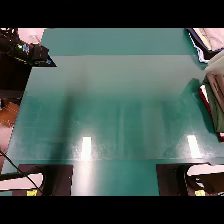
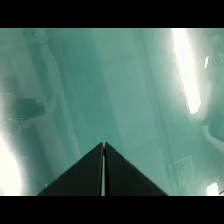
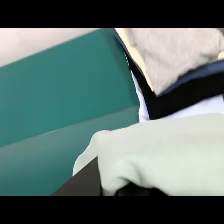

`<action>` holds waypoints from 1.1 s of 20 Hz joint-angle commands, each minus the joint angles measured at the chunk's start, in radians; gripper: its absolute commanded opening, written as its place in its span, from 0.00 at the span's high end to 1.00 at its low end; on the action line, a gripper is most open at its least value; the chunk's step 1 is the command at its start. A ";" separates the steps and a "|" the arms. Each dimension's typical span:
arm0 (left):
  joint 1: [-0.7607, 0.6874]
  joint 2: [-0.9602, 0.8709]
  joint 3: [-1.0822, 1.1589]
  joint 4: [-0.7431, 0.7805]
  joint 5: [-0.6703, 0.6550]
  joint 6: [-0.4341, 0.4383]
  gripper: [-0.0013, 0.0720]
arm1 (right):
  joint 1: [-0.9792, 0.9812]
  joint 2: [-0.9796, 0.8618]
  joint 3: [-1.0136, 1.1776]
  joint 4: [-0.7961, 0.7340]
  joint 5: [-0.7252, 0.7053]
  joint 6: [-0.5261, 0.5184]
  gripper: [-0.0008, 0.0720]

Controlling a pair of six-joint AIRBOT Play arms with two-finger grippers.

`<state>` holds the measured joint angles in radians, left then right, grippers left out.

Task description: Fold the shirts.

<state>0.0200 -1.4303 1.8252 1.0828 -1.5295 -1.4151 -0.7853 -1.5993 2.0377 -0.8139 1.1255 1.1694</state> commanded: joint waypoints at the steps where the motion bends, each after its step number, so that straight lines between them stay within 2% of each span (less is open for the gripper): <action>1: 0.000 0.000 0.000 0.001 0.003 0.005 0.95 | -0.028 0.093 -0.063 0.007 -0.026 -0.004 0.98; 3: 0.000 0.000 0.000 0.001 0.003 0.018 0.95 | -0.051 0.139 -0.107 0.006 0.001 -0.003 0.98; 7: 0.000 0.000 0.000 0.001 0.003 0.036 0.95 | -0.111 0.203 -0.174 -0.064 0.159 0.006 0.97; 9: 0.000 0.000 0.000 0.001 0.002 0.036 0.95 | -0.136 0.238 -0.223 -0.167 0.217 0.049 0.97; 15: 0.000 0.000 0.000 0.001 0.002 0.060 0.95 | -0.179 0.349 -0.443 -0.636 0.328 0.214 0.96; 16: 0.000 0.000 0.000 0.001 0.002 0.061 0.95 | -0.192 0.367 -0.485 -0.688 0.323 0.221 0.84; 18: 0.000 0.000 0.000 0.001 0.002 0.061 0.95 | -0.237 0.397 -0.555 -0.713 0.311 0.222 0.26; 19: 0.000 0.000 0.000 0.001 0.003 0.062 0.95 | -0.262 0.410 -0.584 -0.706 0.309 0.222 0.23; 22: 0.000 0.000 0.000 0.001 0.004 0.062 0.95 | -0.335 0.452 -0.632 -0.639 0.292 0.257 0.23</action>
<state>0.0200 -1.4303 1.8252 1.0832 -1.5272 -1.3556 -1.0615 -1.1877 1.4651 -1.4563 1.4265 1.3842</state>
